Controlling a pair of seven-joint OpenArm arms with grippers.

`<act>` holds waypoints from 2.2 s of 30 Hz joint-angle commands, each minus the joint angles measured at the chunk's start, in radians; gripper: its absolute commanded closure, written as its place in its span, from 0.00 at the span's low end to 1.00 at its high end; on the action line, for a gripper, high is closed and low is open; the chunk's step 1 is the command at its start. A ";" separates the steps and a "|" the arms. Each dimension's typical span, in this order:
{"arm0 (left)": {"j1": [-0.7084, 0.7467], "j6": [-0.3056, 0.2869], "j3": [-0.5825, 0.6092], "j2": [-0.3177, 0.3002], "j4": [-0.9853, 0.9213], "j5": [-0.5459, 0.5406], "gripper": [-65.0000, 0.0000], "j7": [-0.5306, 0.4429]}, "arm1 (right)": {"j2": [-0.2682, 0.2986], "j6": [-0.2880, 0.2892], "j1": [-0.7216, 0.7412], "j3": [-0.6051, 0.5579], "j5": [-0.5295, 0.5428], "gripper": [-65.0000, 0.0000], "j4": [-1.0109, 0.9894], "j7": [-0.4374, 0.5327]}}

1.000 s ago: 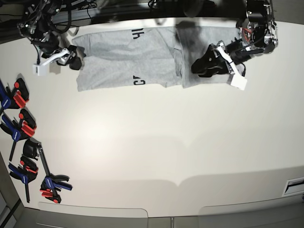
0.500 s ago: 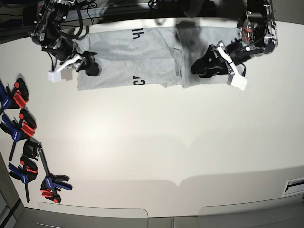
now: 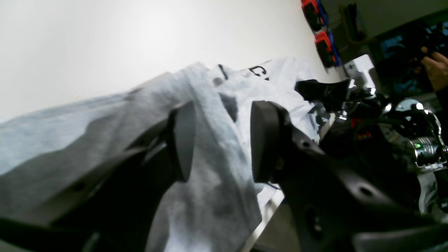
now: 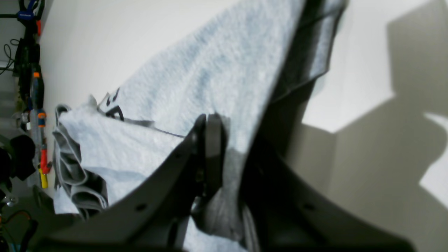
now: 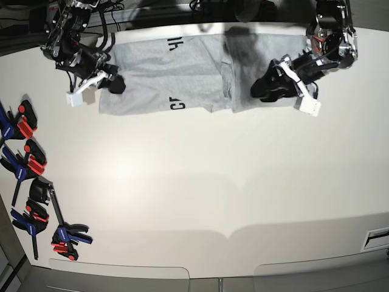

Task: Fold the T-shirt properly
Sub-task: 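Fold the strip end with the left gripper toward the right gripper, then grasp the folded strip with the right gripper and fold it toward the left gripper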

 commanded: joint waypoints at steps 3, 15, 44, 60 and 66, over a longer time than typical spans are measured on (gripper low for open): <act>0.003 -0.009 -0.063 -0.006 0.019 -0.040 0.63 -0.017 | 0.022 0.005 0.035 0.004 0.026 1.00 0.015 0.013; 0.130 -0.009 -0.290 -0.006 0.019 -0.042 0.85 -0.009 | 0.008 0.093 0.053 0.005 0.032 1.00 0.180 -0.028; 0.208 0.009 -0.339 0.000 0.016 0.301 1.00 -0.163 | -0.352 0.131 -0.021 -0.795 -0.187 1.00 0.401 0.120; 0.208 0.009 -0.339 -0.001 0.016 0.301 1.00 -0.163 | -0.362 0.078 -0.021 -1.005 -0.426 1.00 0.397 0.254; 0.208 0.009 -0.339 -0.001 0.016 0.301 1.00 -0.163 | -0.362 0.075 -0.021 -1.005 -0.418 1.00 0.397 0.280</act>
